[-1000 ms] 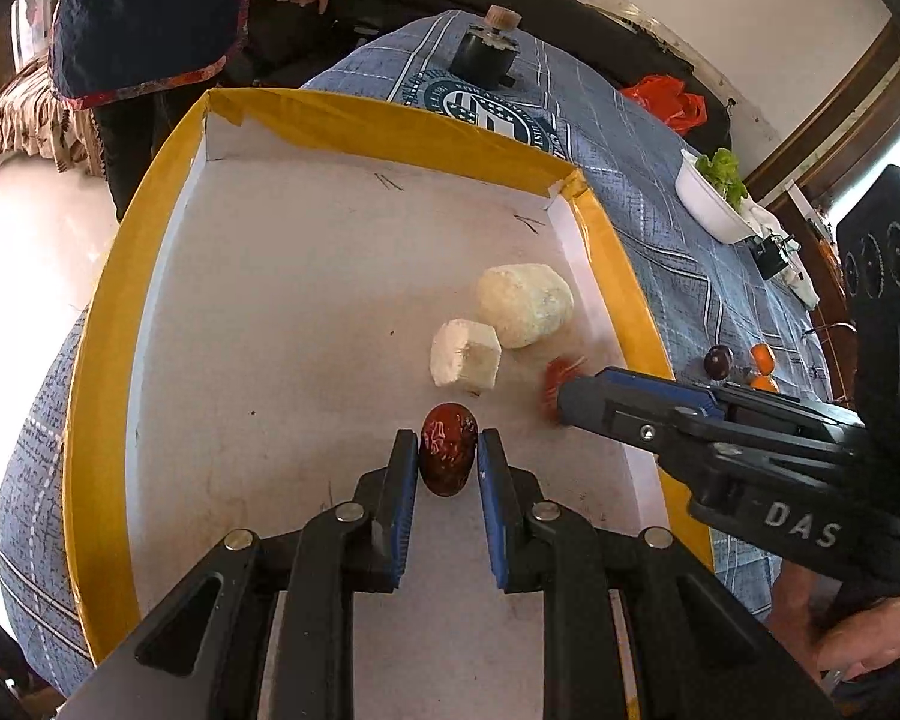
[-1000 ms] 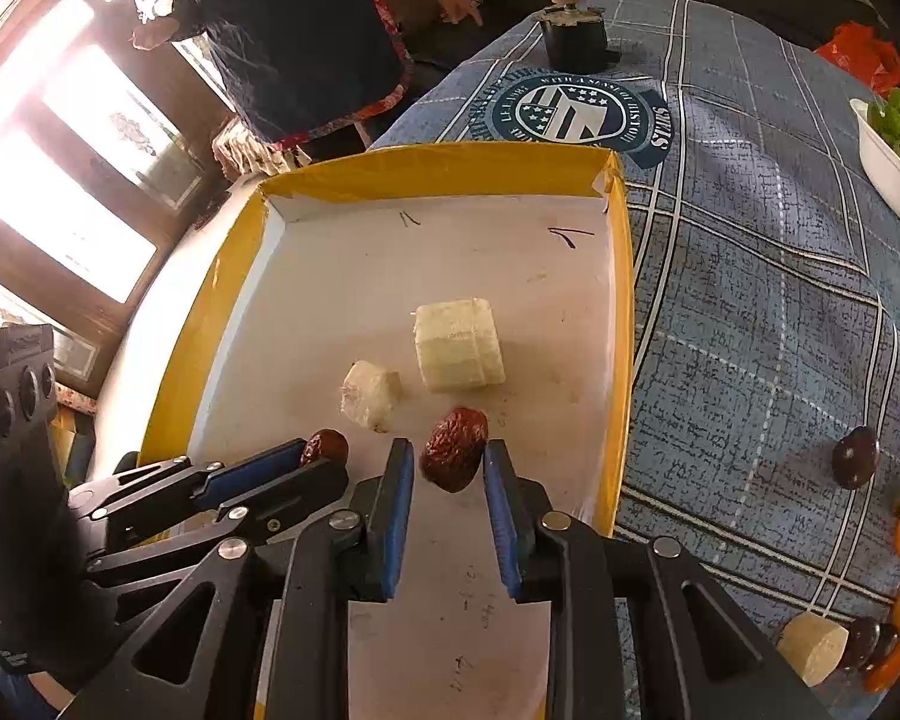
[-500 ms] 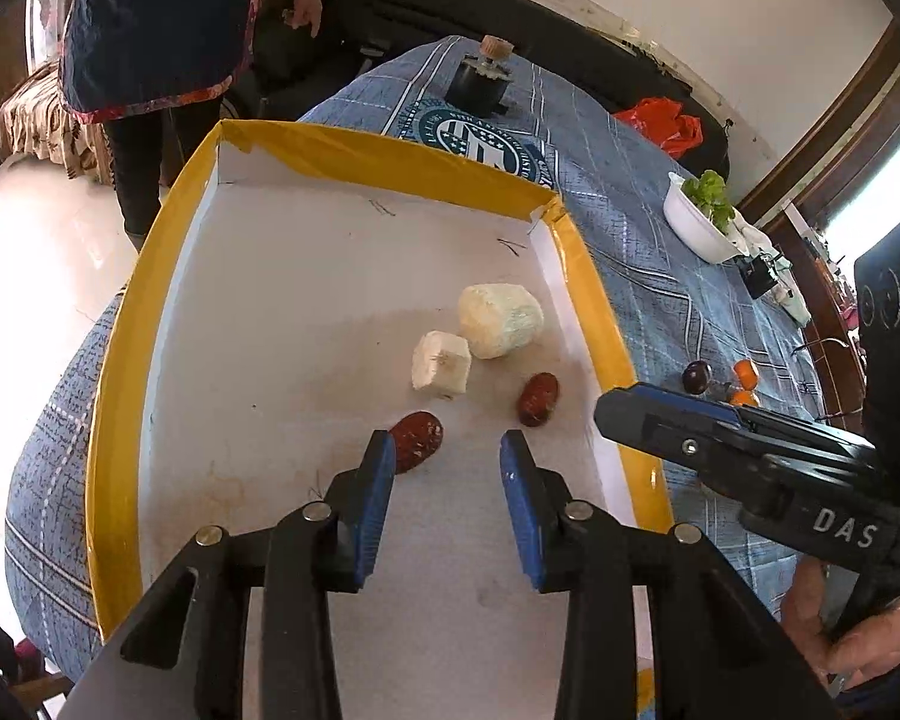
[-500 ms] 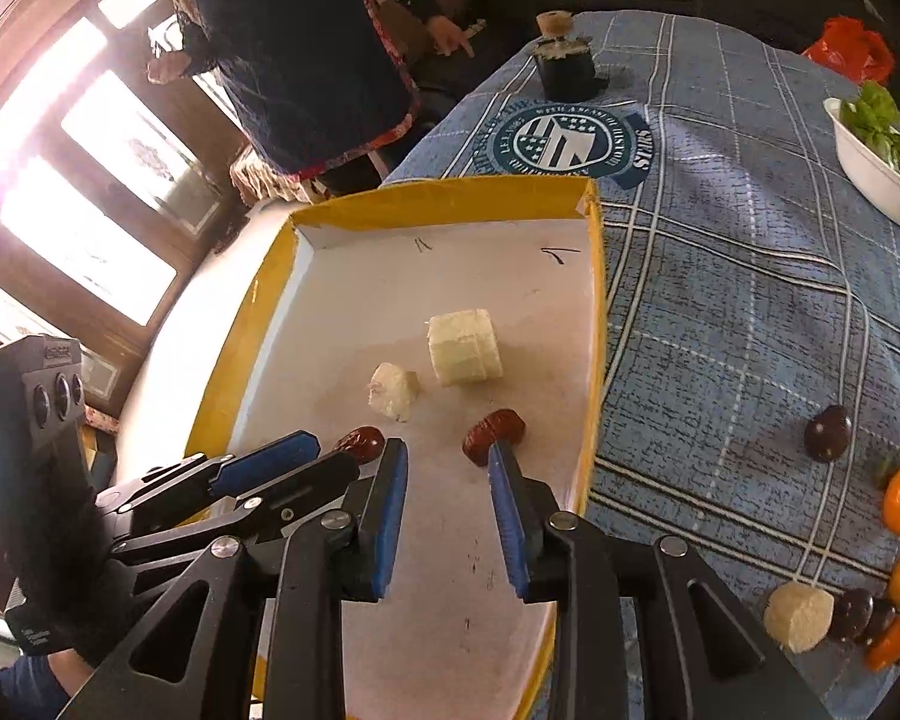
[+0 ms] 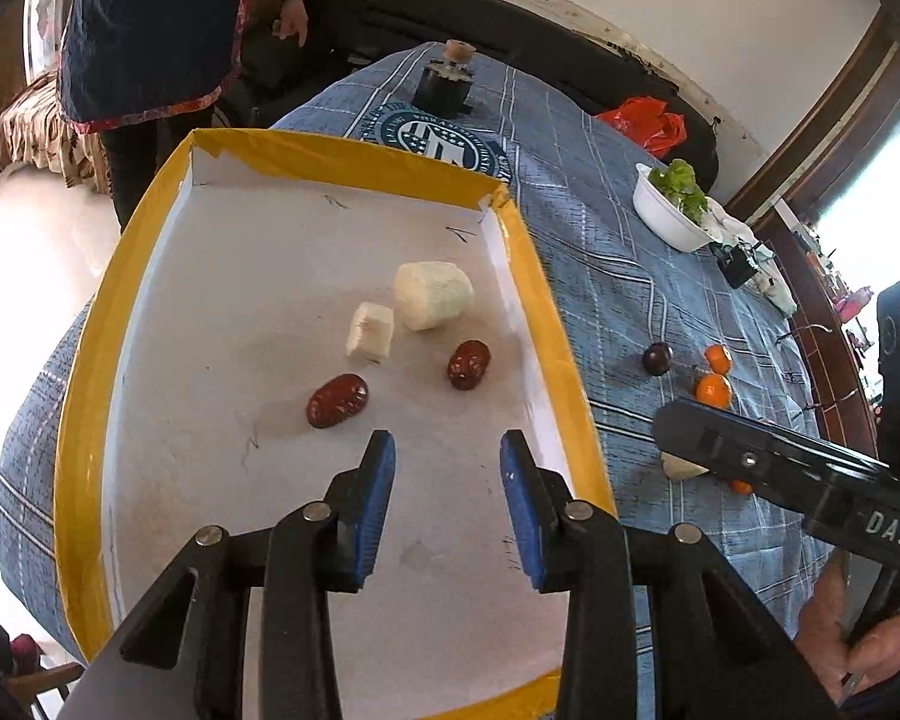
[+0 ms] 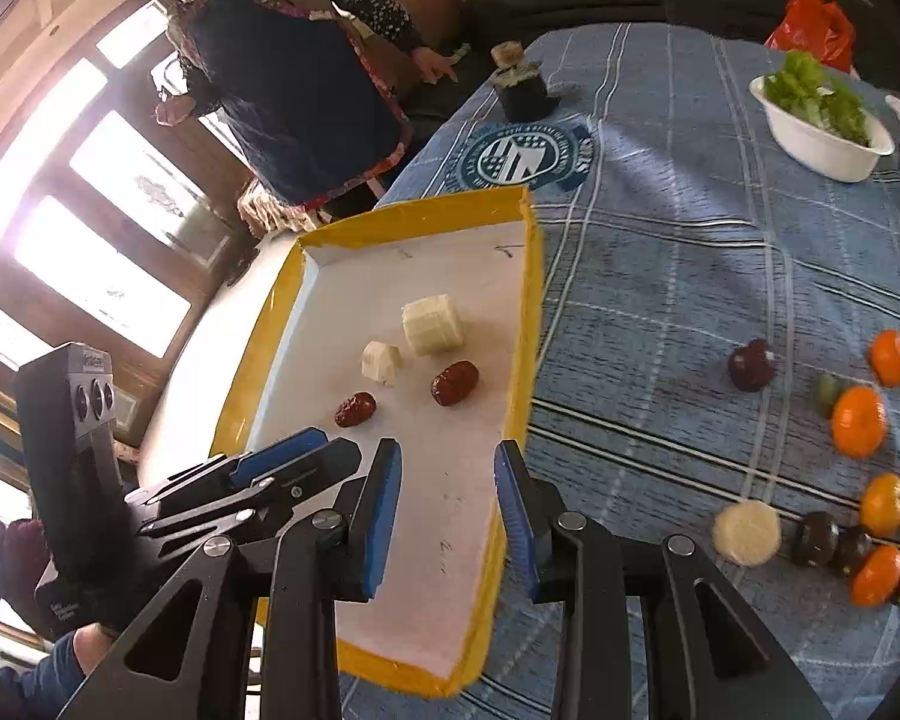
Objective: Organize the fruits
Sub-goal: 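Move the left gripper to a pale yam slice and grasp it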
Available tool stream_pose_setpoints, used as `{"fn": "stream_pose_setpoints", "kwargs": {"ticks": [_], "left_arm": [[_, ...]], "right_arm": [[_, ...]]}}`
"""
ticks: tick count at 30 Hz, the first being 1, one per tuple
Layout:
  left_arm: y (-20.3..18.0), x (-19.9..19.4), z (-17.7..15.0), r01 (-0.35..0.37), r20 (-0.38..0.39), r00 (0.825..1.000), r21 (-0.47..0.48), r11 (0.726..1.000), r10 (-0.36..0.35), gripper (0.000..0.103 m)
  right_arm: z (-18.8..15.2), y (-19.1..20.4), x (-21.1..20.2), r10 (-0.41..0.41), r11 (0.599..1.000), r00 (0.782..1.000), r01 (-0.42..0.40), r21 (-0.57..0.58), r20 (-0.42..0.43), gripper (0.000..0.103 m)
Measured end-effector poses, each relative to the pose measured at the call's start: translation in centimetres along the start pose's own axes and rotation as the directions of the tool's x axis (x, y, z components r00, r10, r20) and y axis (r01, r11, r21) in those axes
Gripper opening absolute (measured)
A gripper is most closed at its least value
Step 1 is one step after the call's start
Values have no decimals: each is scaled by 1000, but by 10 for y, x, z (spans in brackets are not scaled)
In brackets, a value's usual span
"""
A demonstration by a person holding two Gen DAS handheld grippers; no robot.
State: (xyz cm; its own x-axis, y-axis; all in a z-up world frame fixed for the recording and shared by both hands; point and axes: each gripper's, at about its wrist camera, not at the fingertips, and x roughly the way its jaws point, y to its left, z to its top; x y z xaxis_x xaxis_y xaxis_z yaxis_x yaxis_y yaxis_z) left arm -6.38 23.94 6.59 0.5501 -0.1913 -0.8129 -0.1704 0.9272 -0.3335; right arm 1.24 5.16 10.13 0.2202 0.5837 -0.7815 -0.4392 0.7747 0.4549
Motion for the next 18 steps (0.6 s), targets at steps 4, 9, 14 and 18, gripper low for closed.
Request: {"fn": "stream_pose_setpoints", "kwargs": {"ticks": [4, 9, 14, 18], "left_arm": [[-14, -3, -4, 14, 2, 1000, 17, 1000, -14, 35], [-40, -1, -9, 40, -3, 999, 57, 998, -40, 35], [-75, 9, -12, 78, -28, 997, 118, 990, -75, 35], [-115, 22, -18, 121, -73, 991, 189, 974, -109, 35]], "right_arm": [[-18, -22, -20, -10, 999, 1000, 9, 39, 11, 36], [-53, -62, -49, -56, 991, 998, 52, 122, 28, 36], [-94, -116, -77, -110, 956, 993, 96, 276, 35, 35], [-112, -145, -95, -140, 927, 989, 115, 357, 43, 35]]}}
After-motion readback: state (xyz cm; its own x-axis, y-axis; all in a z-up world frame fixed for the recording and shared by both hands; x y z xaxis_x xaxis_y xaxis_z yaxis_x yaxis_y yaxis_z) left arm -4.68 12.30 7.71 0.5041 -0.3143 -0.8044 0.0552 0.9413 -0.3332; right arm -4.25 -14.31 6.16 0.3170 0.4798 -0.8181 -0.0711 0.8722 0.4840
